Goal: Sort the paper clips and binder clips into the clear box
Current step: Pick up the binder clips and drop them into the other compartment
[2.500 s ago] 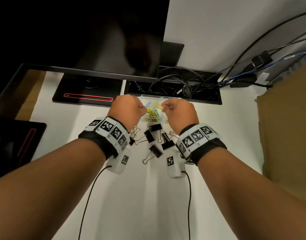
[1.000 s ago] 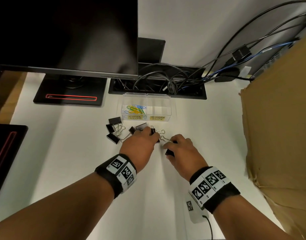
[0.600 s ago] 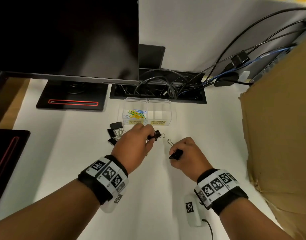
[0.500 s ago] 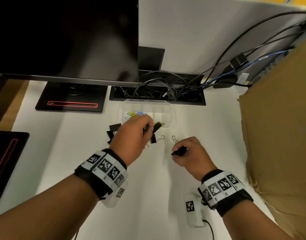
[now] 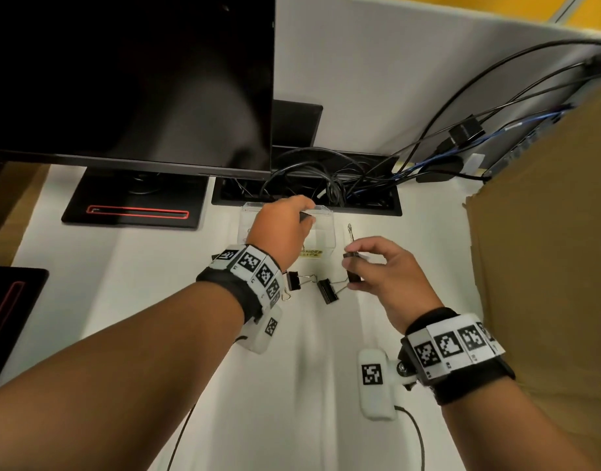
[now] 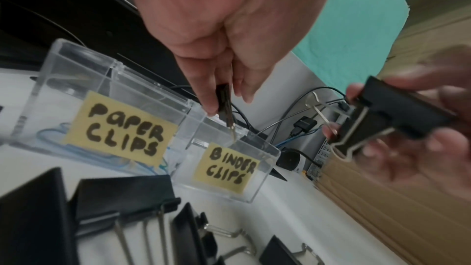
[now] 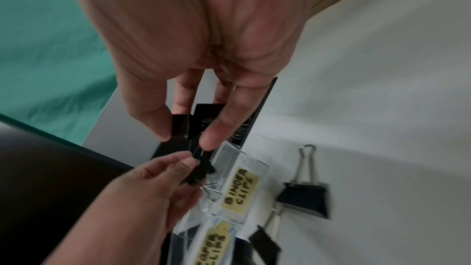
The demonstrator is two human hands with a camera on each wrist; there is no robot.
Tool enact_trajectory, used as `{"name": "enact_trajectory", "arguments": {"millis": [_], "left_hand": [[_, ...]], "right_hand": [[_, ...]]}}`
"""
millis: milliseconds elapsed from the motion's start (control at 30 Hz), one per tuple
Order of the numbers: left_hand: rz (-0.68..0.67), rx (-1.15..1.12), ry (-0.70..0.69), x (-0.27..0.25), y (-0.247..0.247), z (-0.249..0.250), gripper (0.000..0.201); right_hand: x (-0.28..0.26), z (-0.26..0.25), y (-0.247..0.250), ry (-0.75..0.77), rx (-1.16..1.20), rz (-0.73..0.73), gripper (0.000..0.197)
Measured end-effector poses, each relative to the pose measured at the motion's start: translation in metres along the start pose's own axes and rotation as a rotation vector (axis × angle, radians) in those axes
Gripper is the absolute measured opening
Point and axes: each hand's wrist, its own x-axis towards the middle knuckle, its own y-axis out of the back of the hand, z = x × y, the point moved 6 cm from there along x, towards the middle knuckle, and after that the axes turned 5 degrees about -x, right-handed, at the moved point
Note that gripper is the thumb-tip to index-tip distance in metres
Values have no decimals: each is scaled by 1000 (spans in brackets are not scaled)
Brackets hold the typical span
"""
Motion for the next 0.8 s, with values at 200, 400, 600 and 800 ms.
{"name": "enact_trajectory", "arguments": {"millis": [200, 400, 600, 800], "left_hand": [[88, -67, -11, -6, 17, -6, 29], [163, -167, 37, -24, 43, -19, 24], [140, -125, 75, -55, 56, -39, 14], [147, -95, 119, -73, 58, -65, 11]], "right_hand": [[30, -32, -18, 14, 82, -79, 12], [67, -38, -45, -86, -53, -127, 7], [79, -35, -53, -79, -343, -97, 16], [73, -27, -54, -31, -412, -73, 20]]}}
